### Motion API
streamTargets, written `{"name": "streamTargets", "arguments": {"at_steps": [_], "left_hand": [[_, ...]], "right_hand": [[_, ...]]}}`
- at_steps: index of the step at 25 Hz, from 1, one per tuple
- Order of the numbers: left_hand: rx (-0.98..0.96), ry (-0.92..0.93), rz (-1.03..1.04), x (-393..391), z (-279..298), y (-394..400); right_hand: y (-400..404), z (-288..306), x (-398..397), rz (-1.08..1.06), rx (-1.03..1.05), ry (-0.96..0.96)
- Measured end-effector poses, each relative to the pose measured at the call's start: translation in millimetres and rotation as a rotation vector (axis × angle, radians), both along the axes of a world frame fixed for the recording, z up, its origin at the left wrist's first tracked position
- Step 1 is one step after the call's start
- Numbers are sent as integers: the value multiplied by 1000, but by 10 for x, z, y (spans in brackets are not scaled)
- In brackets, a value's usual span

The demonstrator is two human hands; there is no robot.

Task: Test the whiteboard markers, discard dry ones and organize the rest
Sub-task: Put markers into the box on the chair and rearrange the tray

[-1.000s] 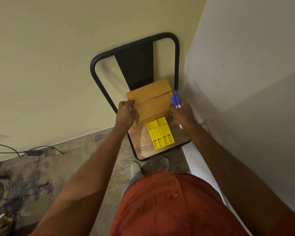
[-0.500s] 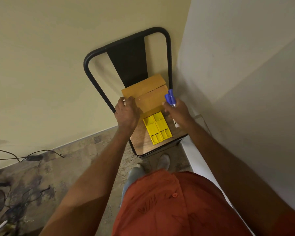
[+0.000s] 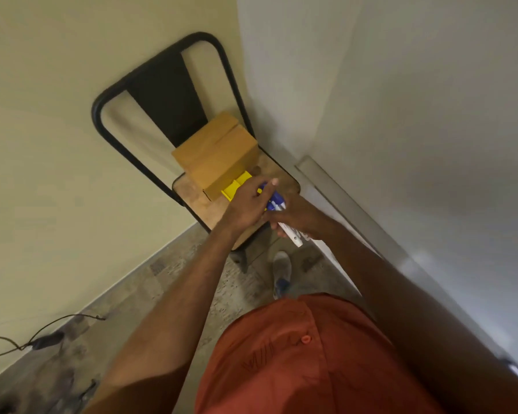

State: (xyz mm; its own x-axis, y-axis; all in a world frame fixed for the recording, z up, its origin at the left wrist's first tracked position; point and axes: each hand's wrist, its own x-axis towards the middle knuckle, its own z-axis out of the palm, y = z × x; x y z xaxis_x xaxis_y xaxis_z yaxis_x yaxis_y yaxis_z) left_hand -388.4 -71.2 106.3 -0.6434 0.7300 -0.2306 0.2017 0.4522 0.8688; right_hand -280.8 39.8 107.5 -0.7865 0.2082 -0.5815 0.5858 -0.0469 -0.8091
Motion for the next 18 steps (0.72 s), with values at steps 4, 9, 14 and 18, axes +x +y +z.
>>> {"name": "streamTargets", "arguments": {"at_steps": [4,9,14,18], "left_hand": [[-18,102,-153,508,12,-205],[-60,181,-432,1146,-116,-412],[-45,91,-448,1984,-125,-378],[-81,48,-409,2562,-88,-162]], "right_hand": [[-260,95,639,26,50,-41],[-702,182,1485,-57,16,-42],[-843,182,2417,-252,13,-17],[-763,253,3191,-395,133,-33]]}}
